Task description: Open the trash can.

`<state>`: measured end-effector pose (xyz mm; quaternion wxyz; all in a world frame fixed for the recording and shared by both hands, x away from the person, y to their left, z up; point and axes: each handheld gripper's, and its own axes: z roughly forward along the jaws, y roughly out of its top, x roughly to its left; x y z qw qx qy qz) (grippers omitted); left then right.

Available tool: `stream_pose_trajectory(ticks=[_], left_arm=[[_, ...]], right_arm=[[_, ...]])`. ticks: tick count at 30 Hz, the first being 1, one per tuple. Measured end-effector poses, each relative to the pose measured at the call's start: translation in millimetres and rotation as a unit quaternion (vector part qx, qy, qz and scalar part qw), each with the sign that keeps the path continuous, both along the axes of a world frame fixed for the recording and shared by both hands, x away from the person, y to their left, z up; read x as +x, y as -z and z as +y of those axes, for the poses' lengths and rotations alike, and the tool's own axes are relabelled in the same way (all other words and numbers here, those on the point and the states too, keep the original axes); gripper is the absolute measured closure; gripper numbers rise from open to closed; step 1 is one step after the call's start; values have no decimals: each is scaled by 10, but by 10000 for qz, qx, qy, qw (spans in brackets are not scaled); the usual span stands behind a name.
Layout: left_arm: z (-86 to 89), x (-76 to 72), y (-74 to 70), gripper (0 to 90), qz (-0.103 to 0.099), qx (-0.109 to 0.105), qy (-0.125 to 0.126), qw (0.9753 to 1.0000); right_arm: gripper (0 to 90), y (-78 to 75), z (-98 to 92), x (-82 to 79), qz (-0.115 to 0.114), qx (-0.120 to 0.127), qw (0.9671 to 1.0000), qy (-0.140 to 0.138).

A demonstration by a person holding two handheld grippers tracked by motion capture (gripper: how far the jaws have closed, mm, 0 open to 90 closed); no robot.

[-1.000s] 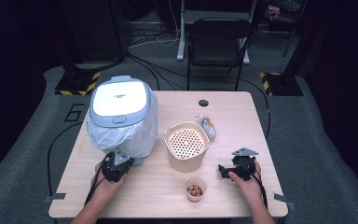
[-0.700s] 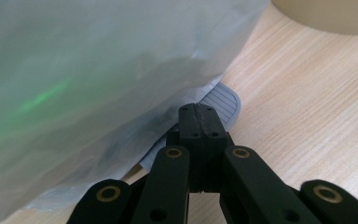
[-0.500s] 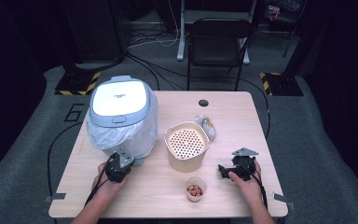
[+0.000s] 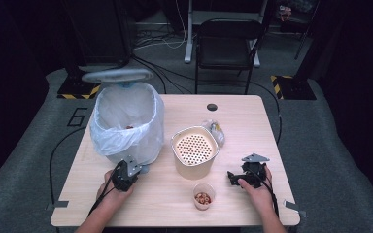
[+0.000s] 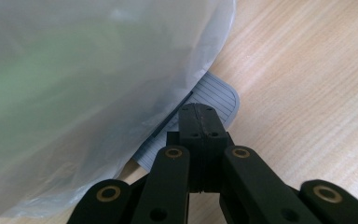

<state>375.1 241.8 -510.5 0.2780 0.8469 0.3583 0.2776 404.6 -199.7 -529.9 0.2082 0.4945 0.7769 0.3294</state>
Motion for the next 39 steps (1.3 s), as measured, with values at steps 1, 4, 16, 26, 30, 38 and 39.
stream_pose_trajectory(ticks=[1, 4, 16, 26, 30, 38, 39], left_arm=[[5, 4, 1, 900, 4, -37, 4, 10000], [14, 5, 8, 900, -18, -89, -23, 10000], [33, 8, 7, 900, 17, -207, -45, 9998], [31, 8, 9, 900, 1, -212, -64, 9998], [35, 10, 6, 900, 8, -210, -57, 9998], [31, 11, 11, 900, -4, -239, -75, 9997], [34, 8, 6, 900, 20, -234, -84, 9997]], right_arm=[[0, 0, -1, 0, -6, -2, 10000, -2], [0, 0, -2, 2, -12, -9, 10000, -10], [0, -1, -4, 3, -7, -7, 10000, -15], [240, -101, 1, 0, 93, -87, 9998, -156], [228, -196, 30, 14, 75, -157, 9998, -124], [155, -395, 70, 196, -147, 0, 9995, -285], [168, -448, 105, 241, -144, 12, 9993, -332]])
